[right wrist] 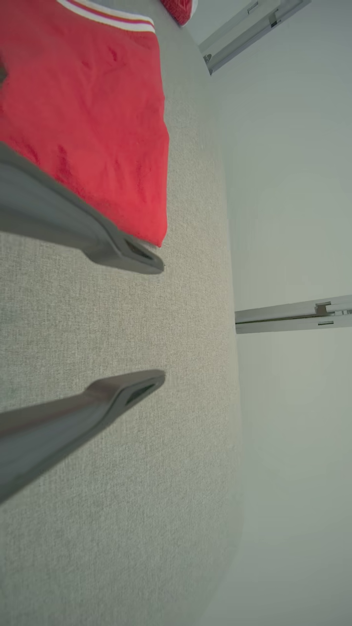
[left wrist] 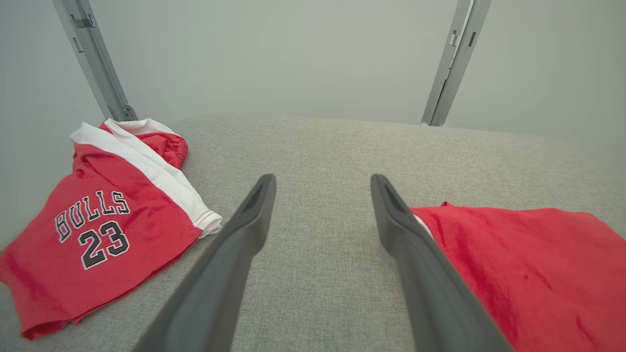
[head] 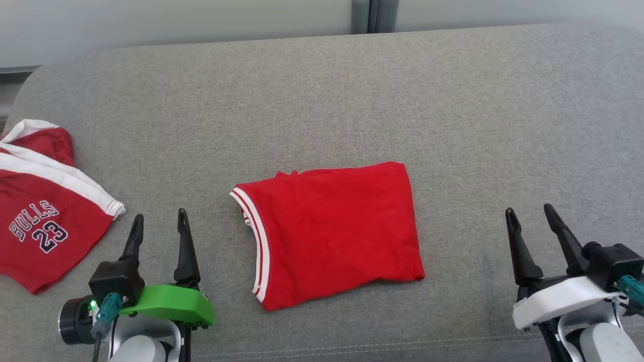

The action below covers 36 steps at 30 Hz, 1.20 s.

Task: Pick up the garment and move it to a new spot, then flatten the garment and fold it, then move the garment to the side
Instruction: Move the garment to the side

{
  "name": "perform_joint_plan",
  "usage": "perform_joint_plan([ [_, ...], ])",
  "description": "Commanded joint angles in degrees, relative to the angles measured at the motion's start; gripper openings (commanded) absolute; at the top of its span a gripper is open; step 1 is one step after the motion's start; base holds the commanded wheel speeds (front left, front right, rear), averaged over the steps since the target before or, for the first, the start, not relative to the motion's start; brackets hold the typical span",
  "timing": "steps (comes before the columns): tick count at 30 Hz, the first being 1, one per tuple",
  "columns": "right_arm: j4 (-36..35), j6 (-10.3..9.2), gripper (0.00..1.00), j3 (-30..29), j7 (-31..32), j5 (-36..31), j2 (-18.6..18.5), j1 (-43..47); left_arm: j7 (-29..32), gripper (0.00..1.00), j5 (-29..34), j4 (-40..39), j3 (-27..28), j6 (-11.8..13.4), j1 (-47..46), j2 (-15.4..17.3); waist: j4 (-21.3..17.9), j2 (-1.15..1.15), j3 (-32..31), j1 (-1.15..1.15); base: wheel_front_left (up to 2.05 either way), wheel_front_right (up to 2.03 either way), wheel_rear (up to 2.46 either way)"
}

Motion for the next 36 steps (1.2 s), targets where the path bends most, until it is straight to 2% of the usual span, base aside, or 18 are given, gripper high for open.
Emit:
perform_joint_plan([
  [1, -0.12, 0.00, 1.00, 0.42, 0.51, -0.28, -0.30, 0.01, 0.09, 1.00, 0.14, -0.18, 0.01, 0.15, -0.97, -0.31, 1.07, 0.00, 0.46, 0.00, 0.00, 0.00, 0.00],
  [10, 7.32, 0.00, 1.00, 9.01, 1.66, 3.33, -2.27, -5.37, -0.45, 1.00, 0.45, 0.71, -0.76, -0.59, -2.53, -2.22, 7.61, 0.00, 3.65, 0.00, 0.00, 0.00, 0.00],
  [15, 12.23, -0.01, 1.00, 13.64, 3.83, 4.99, -3.50, -7.43, -0.80, 1.00, 0.56, 1.86, -0.92, -1.78, -3.46, -4.76, 12.31, 0.00, 5.90, 0.00, 0.00, 0.00, 0.00],
  [18, 13.04, -0.01, 1.00, 14.20, 7.70, 5.35, -4.42, -7.63, -0.96, 1.00, 0.94, 2.64, -0.40, -2.46, -3.87, -5.79, 13.26, 0.00, 6.71, 0.00, 0.00, 0.00, 0.00],
  [24, 10.27, 0.00, 1.00, 13.67, 12.81, 4.49, -5.12, -8.57, -1.09, 1.00, 1.72, 3.31, 0.95, -3.29, -3.87, -6.92, 12.71, 0.00, 7.66, 0.00, 0.00, 0.00, 0.00],
  [25, 9.81, 0.00, 0.42, 13.95, 14.03, 4.07, -5.48, -8.69, -1.03, 1.00, 1.97, 3.38, 1.18, -3.63, -3.98, -7.16, 12.44, 0.00, 7.83, 0.00, 0.00, 0.00, 0.00],
  [26, 9.05, -0.01, 0.00, 13.89, 14.45, 3.87, -5.73, -9.03, -0.98, 1.00, 2.26, 3.54, 1.29, -3.83, -4.16, -7.46, 12.24, 0.00, 8.00, 0.00, 0.00, 0.00, 0.00],
  [31, 6.47, -0.04, 0.00, 13.04, 16.92, 1.84, -6.70, -9.46, -0.99, 1.00, 3.76, 3.82, 2.40, -4.95, -4.93, -8.22, 10.89, 0.00, 8.53, 0.00, 0.00, 0.00, 0.00],
  [36, 3.35, -0.05, 0.00, 12.23, 16.83, -1.56, -8.17, -8.90, -1.00, 1.00, 5.19, 3.55, 2.78, -6.12, -5.66, -8.37, 8.36, 0.00, 9.02, 0.00, 0.00, 0.00, 0.00],
])
